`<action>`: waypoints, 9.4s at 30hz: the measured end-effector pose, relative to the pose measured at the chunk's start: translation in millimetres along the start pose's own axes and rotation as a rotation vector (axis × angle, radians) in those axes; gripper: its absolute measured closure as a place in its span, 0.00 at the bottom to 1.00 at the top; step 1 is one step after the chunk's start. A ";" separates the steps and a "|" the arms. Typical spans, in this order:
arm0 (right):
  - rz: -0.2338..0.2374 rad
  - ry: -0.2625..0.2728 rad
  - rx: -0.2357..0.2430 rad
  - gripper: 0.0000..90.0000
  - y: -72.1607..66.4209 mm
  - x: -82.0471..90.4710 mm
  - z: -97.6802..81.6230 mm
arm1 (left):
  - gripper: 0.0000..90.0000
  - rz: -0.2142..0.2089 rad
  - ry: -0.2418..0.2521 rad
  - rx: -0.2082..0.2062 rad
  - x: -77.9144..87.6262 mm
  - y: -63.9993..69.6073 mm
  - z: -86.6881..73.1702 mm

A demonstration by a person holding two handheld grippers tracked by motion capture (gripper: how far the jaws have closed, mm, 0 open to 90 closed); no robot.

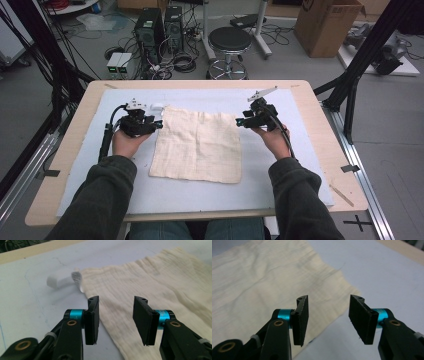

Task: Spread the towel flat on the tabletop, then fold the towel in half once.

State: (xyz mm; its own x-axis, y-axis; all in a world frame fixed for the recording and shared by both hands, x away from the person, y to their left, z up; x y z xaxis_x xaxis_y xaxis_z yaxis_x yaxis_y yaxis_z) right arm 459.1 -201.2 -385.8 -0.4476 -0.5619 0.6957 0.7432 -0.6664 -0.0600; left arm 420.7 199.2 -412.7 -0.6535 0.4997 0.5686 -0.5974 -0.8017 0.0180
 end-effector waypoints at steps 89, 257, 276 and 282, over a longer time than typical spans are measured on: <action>0.336 -0.113 0.240 0.98 -100.5 14.1 -109.2 | 0.97 -0.313 -0.086 -0.249 62.1 89.3 -95.1; 0.121 0.078 -0.022 0.20 -18.5 16.0 -21.3 | 0.47 -0.200 0.033 -0.039 38.3 9.0 3.9; 0.061 0.076 -0.079 0.29 34.3 -1.8 25.1 | 0.52 -0.113 0.022 0.006 0.2 -22.7 50.0; 0.053 0.023 -0.101 0.31 40.1 -23.1 22.6 | 0.53 -0.091 -0.007 0.037 -17.3 -33.5 41.2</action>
State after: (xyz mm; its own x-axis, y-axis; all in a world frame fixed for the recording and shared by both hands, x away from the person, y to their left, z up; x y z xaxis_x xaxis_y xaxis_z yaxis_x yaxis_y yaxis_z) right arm 510.5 -203.8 -388.2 -0.4216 -0.6079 0.6729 0.7129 -0.6808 -0.1684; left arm 471.2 203.9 -389.2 -0.5943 0.5689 0.5685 -0.6365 -0.7648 0.1000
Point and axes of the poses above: each handheld gripper's, and its own axes: x roughly backward along the jaws, z roughly out of its top, y roughly to its right, the point moved 2 cm from there along -x, roughly forward along the jaws, and after that the axes turned 3 degrees about -x, right-handed, at the moved point
